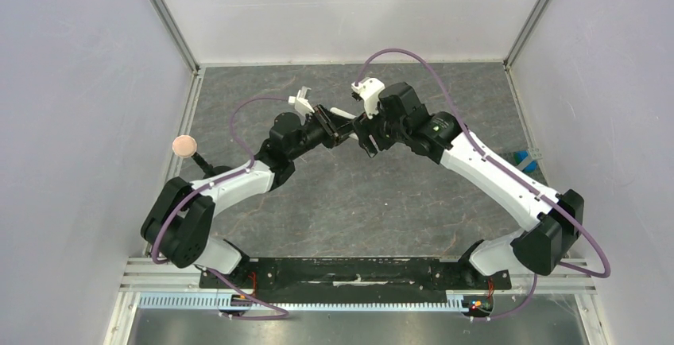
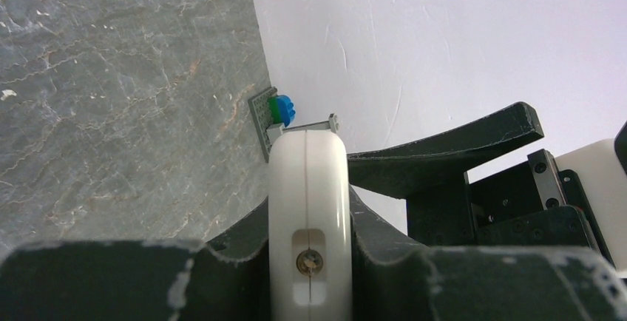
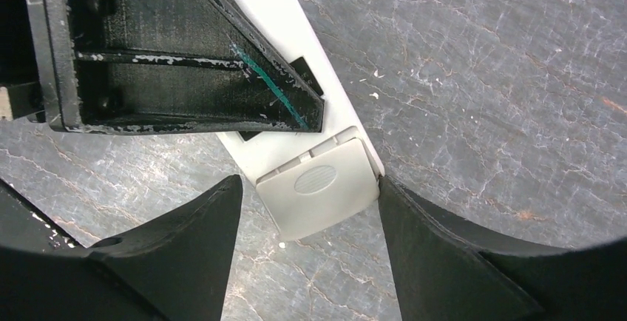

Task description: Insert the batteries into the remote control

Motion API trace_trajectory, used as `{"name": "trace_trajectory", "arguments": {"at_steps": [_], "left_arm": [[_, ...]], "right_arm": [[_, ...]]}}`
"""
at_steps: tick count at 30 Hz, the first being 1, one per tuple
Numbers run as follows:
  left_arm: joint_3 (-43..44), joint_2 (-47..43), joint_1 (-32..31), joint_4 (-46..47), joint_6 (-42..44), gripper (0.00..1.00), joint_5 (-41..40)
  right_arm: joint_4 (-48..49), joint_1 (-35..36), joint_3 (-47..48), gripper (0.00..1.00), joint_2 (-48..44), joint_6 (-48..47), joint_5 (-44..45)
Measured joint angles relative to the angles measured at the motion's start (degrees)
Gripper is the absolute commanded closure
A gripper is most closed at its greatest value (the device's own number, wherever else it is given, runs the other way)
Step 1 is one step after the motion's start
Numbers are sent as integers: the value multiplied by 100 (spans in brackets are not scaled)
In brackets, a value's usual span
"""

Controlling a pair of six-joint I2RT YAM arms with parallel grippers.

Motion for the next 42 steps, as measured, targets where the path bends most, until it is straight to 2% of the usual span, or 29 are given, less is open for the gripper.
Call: {"name": "trace_trajectory", "arguments": {"at_steps": [16, 27, 38, 42], "left_arm": [[2, 254, 39, 278, -1008, 98, 17], [-133, 343, 74, 835, -1189, 98, 33], [-282, 407, 48, 1126, -1438, 98, 372], [-393, 428, -9, 1202, -1532, 98, 592]], "right_arm": [[-289, 0, 385, 21, 184, 122, 214], [-308, -57, 555, 18, 181, 317, 229], [39, -221, 627, 18, 52, 459, 236], [568, -398, 584, 18, -61, 717, 365]]}}
